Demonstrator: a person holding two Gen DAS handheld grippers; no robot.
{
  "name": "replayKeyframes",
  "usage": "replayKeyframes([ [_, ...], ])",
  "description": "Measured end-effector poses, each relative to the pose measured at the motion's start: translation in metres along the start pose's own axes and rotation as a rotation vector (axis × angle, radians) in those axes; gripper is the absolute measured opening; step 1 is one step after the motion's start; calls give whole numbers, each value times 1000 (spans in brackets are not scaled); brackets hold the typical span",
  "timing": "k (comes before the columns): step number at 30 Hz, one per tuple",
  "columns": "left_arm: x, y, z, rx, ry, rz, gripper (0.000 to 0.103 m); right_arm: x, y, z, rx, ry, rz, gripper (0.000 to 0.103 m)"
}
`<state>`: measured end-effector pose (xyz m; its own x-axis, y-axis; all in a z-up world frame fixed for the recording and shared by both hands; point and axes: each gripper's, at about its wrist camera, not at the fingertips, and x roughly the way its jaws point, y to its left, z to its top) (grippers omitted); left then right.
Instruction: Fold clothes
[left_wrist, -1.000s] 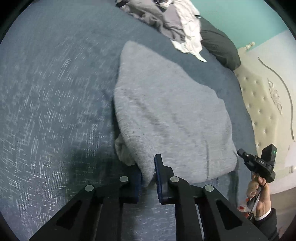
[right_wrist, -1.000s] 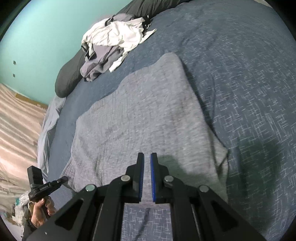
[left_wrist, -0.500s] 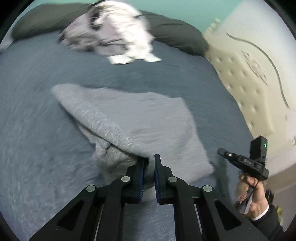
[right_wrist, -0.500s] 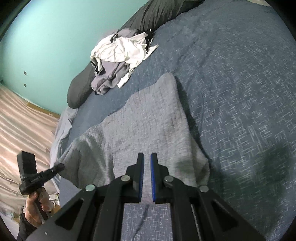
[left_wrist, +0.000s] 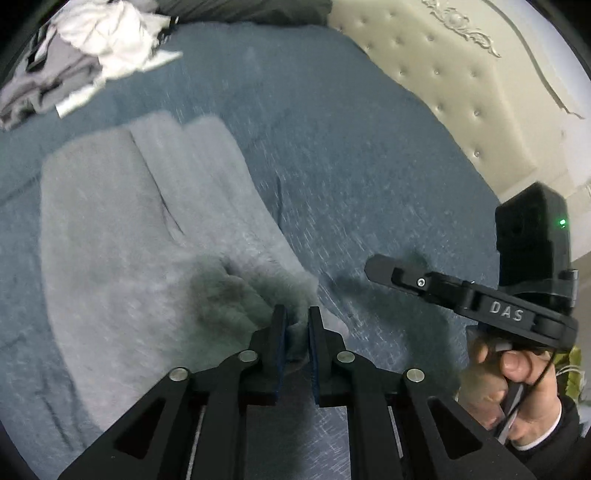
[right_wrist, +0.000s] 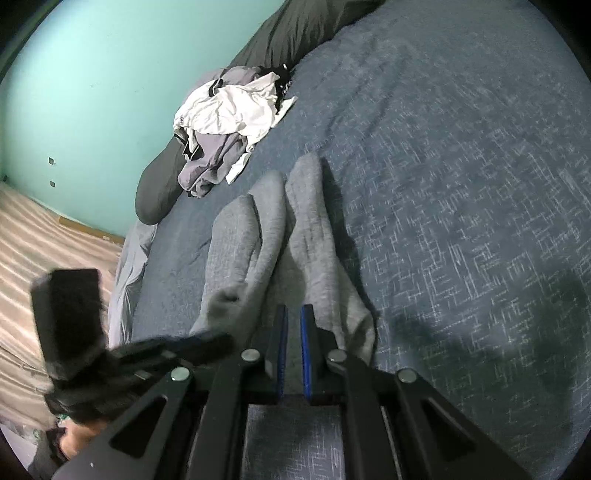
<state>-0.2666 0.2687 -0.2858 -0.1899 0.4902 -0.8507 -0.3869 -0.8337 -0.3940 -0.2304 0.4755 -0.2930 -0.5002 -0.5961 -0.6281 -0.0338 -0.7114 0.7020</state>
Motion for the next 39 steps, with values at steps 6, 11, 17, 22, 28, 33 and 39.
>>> replayKeyframes([
  [6, -49, 15, -2, -4, -77, -40, 41, 15, 16, -3, -20, 59, 40, 11],
  [11, -83, 60, -13, -51, -120, 78, 46, 31, 25, -2, -3, 100, 48, 40],
  [17, -78, 109, -34, -115, -91, 141, 46, 55, 33, -4, 10, 157, 51, 46],
  [22, -61, 116, -44, -101, -52, 128, 46, 69, 32, -5, 30, 185, 53, 47],
  [28, -46, 115, -46, -110, -41, 116, 46, 86, 41, -8, 7, 197, 57, 47],
  [33, -42, 112, -48, -107, -33, 113, 46, 91, 52, -9, -64, 183, -10, 11],
  [39, -52, 103, -49, -83, -30, 99, 46, 58, 87, 5, -210, 87, -23, 7],
])
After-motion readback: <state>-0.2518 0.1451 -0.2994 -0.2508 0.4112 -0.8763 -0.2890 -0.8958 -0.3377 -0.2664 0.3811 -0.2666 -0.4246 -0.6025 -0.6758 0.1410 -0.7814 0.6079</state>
